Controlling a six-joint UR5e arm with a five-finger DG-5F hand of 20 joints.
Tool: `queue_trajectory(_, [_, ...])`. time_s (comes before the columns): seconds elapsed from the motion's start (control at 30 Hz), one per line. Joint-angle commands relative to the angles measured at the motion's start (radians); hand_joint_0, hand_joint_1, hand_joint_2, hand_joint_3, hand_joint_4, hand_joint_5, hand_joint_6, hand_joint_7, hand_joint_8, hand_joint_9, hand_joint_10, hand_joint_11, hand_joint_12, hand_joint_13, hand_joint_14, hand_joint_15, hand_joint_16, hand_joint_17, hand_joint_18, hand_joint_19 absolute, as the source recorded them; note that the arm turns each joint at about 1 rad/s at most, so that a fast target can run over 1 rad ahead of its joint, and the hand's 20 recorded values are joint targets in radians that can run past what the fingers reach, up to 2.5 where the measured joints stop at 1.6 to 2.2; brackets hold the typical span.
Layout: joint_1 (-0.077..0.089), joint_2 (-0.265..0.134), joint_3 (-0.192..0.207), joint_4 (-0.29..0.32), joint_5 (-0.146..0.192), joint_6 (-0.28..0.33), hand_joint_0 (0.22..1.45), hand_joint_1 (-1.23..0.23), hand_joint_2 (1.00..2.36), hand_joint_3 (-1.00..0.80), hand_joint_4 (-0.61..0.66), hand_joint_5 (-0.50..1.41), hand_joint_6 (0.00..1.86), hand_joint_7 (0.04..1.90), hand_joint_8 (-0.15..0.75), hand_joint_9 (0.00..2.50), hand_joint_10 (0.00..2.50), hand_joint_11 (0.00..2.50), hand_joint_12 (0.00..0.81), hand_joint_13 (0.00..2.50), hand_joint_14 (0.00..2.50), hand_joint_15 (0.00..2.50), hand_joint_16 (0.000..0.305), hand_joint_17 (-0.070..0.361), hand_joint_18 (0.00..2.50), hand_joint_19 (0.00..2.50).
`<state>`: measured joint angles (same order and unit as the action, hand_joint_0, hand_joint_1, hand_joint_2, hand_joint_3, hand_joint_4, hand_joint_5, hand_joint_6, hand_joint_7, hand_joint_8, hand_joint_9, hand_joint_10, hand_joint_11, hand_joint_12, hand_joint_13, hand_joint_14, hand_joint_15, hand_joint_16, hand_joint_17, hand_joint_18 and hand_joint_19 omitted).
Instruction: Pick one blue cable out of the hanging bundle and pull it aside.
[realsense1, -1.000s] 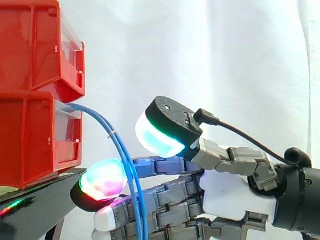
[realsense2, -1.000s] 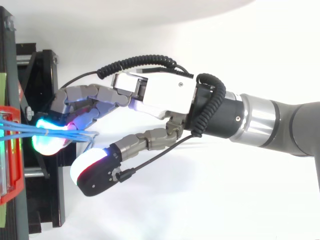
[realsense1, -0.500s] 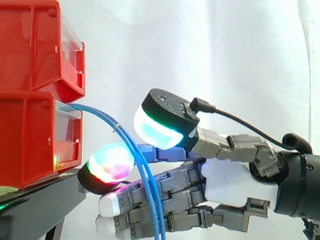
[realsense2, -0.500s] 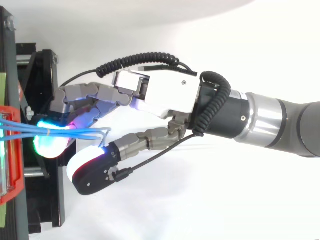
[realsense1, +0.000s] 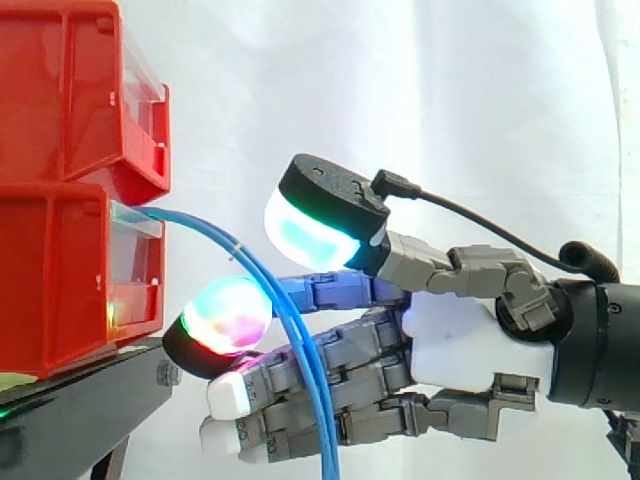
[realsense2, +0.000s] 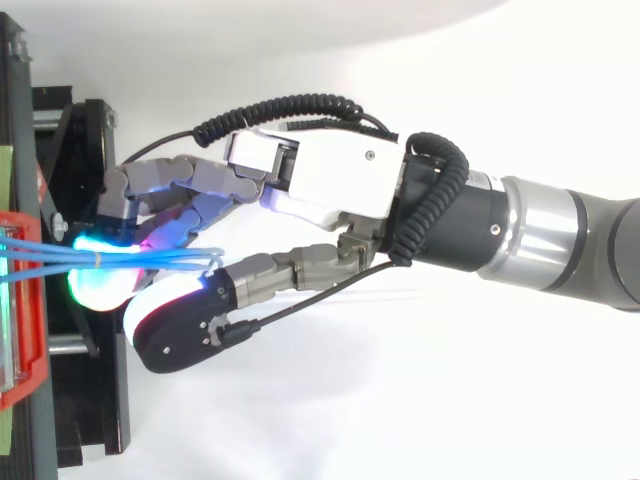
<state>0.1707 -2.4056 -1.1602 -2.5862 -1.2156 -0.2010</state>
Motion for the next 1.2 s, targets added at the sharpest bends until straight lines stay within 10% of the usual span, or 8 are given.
queue_trajectory(0.0, [0.0,0.0,0.005,-0.015,-0.001,0.0,0.58,-0.55,1.01,-0.42,0.18,-0.06,0.65,1.11,0.254,0.82,0.01,0.23,0.248,0.71,0.01,0.28,0.029,0.065,0.41,0.19])
queue_trajectory(1.17, [-0.01,0.068,0.06,-0.201,-0.002,-0.009,0.56,-0.66,1.01,-0.17,0.18,-0.1,0.91,0.91,0.299,0.88,0.01,0.32,0.293,0.74,0.01,0.29,0.037,0.083,0.47,0.16])
